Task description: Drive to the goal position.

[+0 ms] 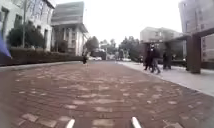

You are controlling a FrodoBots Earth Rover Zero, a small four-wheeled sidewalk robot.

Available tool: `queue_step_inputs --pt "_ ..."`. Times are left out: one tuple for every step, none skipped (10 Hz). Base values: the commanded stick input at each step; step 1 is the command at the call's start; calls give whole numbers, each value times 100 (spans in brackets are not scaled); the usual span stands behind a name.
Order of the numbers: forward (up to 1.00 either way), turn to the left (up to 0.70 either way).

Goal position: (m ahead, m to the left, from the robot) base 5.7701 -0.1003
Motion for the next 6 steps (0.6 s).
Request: queue_step_inputs --pt "66 0" --pt "66 0" --pt "66 0" --pt "66 0" --pt "66 0" --pt "66 0"
